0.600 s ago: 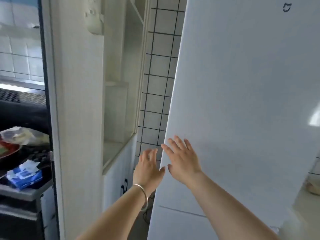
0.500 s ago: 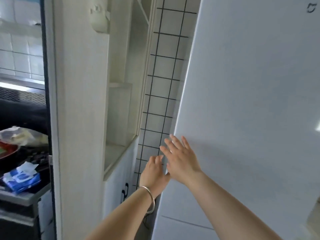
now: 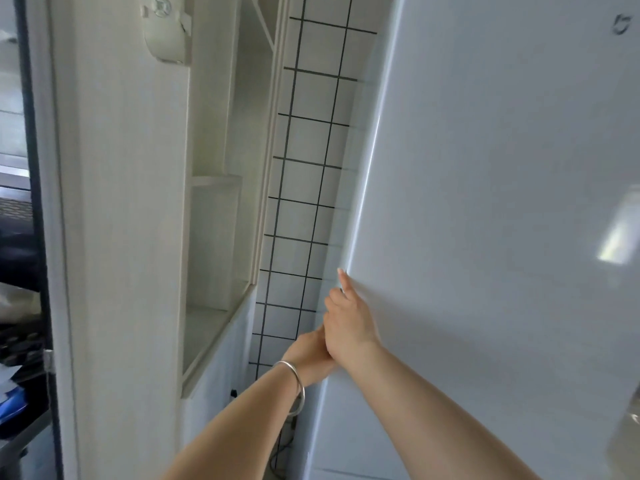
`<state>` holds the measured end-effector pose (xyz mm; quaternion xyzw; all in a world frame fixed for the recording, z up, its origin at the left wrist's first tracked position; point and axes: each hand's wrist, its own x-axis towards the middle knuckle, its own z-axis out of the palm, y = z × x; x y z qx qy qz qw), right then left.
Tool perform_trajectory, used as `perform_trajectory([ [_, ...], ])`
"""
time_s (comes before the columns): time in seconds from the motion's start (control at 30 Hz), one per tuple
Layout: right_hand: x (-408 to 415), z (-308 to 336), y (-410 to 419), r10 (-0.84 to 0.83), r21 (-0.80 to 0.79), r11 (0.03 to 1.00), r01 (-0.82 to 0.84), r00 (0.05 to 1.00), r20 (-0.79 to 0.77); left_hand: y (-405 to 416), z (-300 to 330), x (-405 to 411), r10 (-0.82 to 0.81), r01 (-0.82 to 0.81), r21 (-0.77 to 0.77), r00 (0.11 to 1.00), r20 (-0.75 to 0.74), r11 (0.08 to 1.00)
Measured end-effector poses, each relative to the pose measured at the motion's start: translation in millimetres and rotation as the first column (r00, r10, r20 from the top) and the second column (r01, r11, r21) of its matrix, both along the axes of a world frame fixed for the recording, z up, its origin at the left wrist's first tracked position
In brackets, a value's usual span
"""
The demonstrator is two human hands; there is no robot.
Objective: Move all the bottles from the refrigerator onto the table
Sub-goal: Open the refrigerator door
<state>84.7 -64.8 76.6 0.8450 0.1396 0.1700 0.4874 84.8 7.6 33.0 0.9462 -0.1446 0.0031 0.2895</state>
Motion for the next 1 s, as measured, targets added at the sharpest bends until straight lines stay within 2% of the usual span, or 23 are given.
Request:
perform_trajectory([
  [0.13, -0.4, -1.5, 0.0, 0.009, 0.024, 1.0, -0.01, 1.0, 0.029, -0.1, -10.6, 2.9, -0.024, 0.02, 0.059, 0.998, 0.052, 0.998],
  [0.23, -1.6, -1.5, -1.3, 0.015, 0.028, 0.999, -0.017, 0.999, 0.047, -1.3, -16.6, 4.5, 0.021, -0.02, -0.043, 0.999, 0.039, 0.999],
  [0.37, -1.8, -5.0, -1.4, 0.019, 0.007, 1.0, -0.019, 0.999, 0.041, -2.1, -20.3, -2.9, 0.019, -0.011, -0.098, 0.996, 0.089, 0.995],
  [0.47, -5.7, -5.6, -5.6, 0.096, 0.043, 0.994, -0.099, 0.993, 0.062, 0.3, -22.7, -4.3, -0.022, 0.019, 0.024, 0.991, 0.132, 1.0],
  [0.53, -19.9, -5.3, -9.0, 0.155, 0.058, 0.986, -0.158, 0.986, 0.057, 1.7, -21.8, -14.3, -0.029, 0.024, 0.036, 0.988, 0.153, 0.999],
  [0.63, -49.2, -6.3, -15.3, 0.204, 0.091, 0.974, -0.208, 0.977, 0.056, 3.0, -21.5, -37.9, -0.01, 0.018, -0.054, 0.99, 0.144, 0.998],
  [0.8, -102.6, -11.3, -26.4, 0.21, 0.211, 0.954, -0.214, 0.977, 0.039, 4.3, -13.6, -86.9, -0.076, 0.084, -0.059, 0.988, 0.134, 0.995],
  [0.93, -148.7, -17.2, -43.6, 0.344, 0.288, 0.881, -0.376, 0.926, 0.156, 0.8, -8.1, -146.0, -0.158, 0.17, -0.13, 0.983, 0.098, 0.977],
  [1.0, -178.9, -19.0, -57.4, 0.423, 0.296, 0.821, -0.488, 0.868, 0.259, -7.0, -13.9, -172.9, -0.129, 0.145, -0.157, 0.986, 0.109, 0.977],
])
